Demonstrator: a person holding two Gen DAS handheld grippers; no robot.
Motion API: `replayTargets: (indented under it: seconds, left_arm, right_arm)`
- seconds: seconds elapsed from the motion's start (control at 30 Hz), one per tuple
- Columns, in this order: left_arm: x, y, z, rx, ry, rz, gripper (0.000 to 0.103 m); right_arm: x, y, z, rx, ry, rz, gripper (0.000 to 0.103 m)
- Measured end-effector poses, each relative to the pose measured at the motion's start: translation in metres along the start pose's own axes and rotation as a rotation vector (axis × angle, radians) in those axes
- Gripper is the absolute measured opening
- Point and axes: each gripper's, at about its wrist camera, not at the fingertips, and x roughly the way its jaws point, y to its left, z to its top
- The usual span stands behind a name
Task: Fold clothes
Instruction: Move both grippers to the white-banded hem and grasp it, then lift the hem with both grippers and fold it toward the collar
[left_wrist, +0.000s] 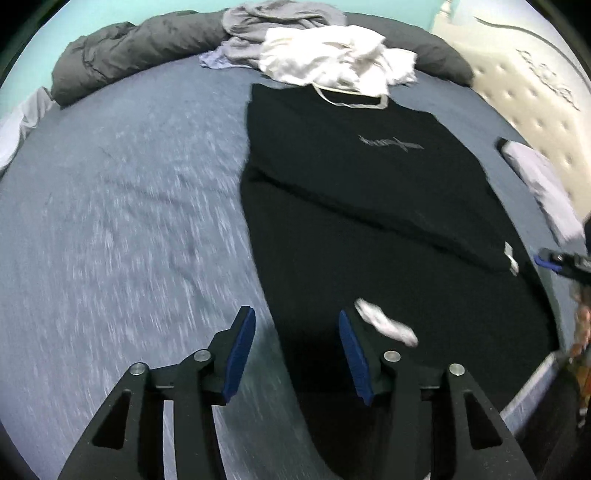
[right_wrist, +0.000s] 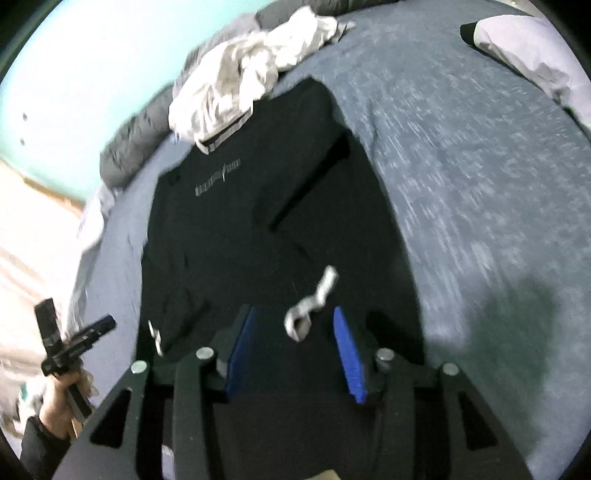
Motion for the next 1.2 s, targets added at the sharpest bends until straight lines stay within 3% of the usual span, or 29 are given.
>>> replayTargets:
  seconds: [0.17, 0.37, 0.63, 1.07, 1.13, 1.2]
  left_arm:
    - [-0.015, -0.008, -0.043, -0.043, 0.043, -0.074, 0.062]
    - [-0.022, -0.013, -0.084, -0.085, 0.082, -0.112, 0.062]
    - [-0.016, -0.020, -0.118, -0.160, 0.170, -0.203, 0.065]
    - [-0.004, -0.025, -0.141, -0.210, 0.213, -0.283, 0.066]
    - [-0.003, -0.023, -0.142, -0.218, 0.210, -0.299, 0.054]
    - [-0.002, -0.021, -0.143, -0.226, 0.208, -0.315, 0.035]
  right_arm:
    - [-0.025, -0.004, -0.024, -0.074, 0.119, -0.092, 0.050]
    - [-0.043, -0.029, -0.061, -0.028, 0.212, -0.112, 0.050]
    - [-0.041, -0.045, -0.091, 0.034, 0.278, -0.093, 0.050]
    - [-0.030, -0.046, -0.105, 0.042, 0.316, -0.073, 0.050]
    - [-0.029, -0.046, -0.106, 0.045, 0.312, -0.068, 0.050]
    - [-0.028, -0.045, -0.108, 0.038, 0.312, -0.062, 0.050]
